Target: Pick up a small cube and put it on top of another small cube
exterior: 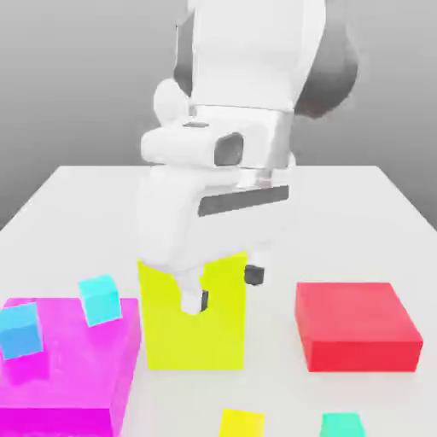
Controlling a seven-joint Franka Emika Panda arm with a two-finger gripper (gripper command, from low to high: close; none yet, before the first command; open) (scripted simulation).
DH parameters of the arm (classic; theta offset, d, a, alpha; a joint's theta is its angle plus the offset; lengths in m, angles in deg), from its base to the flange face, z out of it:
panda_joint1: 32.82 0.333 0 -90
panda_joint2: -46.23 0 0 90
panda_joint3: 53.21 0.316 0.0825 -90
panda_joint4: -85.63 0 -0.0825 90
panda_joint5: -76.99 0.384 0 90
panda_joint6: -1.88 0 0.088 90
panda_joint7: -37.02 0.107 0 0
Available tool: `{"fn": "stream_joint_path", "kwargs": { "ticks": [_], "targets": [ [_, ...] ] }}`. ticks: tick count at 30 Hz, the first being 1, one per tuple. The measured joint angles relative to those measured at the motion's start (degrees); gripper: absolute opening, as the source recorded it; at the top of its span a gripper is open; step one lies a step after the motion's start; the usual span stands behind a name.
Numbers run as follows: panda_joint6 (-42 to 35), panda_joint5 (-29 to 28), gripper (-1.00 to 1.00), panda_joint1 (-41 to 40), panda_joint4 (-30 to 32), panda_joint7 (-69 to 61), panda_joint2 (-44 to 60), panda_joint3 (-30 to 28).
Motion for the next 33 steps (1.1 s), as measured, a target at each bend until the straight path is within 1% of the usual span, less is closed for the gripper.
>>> {"fn": "stream_joint_path", "kwargs": {
  "ticks": [7, 11, 12, 19, 24, 26, 29, 32, 33],
  "targets": [
    [4.81, 4.53, 0.00, -3.65, 0.30, -20.25, 14.00, 4.76],
    [10.71, 4.57, 0.00, -4.24, -0.96, -22.31, 22.27, 5.42],
    [12.04, 4.48, -1.00, -4.12, -1.29, -22.33, 23.99, 5.30],
    [12.11, 4.48, -1.00, -4.16, -1.32, -22.37, 24.22, 5.34],
    [5.87, 5.47, -1.00, -4.15, 0.14, -21.76, 16.50, 5.19],
    [4.91, 2.76, -1.00, -3.42, 1.58, -17.73, 13.67, 2.73],
    [3.48, -3.94, -1.00, -2.63, 4.62, -10.30, 8.13, -1.56],
    [1.80, -10.70, -1.00, -3.64, 7.76, -2.93, 2.07, -4.47],
    [1.01, -12.04, -1.00, -4.64, 8.64, -2.08, 0.22, -5.25]
  ]
}}
